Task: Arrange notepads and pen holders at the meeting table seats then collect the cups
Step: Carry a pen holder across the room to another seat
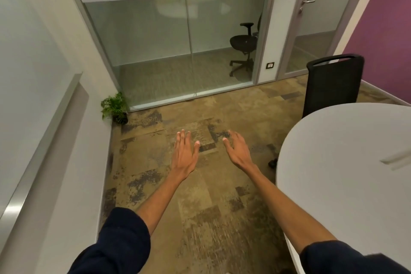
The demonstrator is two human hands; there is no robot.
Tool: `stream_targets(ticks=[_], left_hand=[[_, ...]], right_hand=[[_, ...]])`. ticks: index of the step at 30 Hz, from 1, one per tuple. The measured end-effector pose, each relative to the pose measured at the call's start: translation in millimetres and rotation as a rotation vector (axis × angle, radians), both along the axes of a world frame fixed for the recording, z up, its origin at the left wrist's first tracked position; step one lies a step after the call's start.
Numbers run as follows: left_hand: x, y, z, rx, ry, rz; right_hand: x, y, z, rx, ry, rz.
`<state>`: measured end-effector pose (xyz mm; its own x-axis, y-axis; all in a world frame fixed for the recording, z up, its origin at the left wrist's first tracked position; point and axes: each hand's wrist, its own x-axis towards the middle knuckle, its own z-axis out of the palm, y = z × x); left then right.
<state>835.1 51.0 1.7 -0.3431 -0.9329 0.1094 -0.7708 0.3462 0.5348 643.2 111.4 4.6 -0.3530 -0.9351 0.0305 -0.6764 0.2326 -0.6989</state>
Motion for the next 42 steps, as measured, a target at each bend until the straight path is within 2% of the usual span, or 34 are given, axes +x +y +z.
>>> stream_targets(ticks=[10, 25, 33, 42], left_hand=[[-57, -117, -22, 0.056, -0.064, -0.023], [-175, -392, -25, 0.033, -0.096, -0.162], [-223, -483, -39, 0.094, -0.132, -0.217], [-324, -618, -51, 0.08, -0.159, -0.247]], right_hand=[[-66, -112, -15, 0.071, -0.01, -0.043], [-181, -356, -11, 0.011, 0.003, -0.227], [-226, -433, -26, 0.026, -0.015, -0.278], [-326, -570, -38, 0.017, -0.018, -0.308]])
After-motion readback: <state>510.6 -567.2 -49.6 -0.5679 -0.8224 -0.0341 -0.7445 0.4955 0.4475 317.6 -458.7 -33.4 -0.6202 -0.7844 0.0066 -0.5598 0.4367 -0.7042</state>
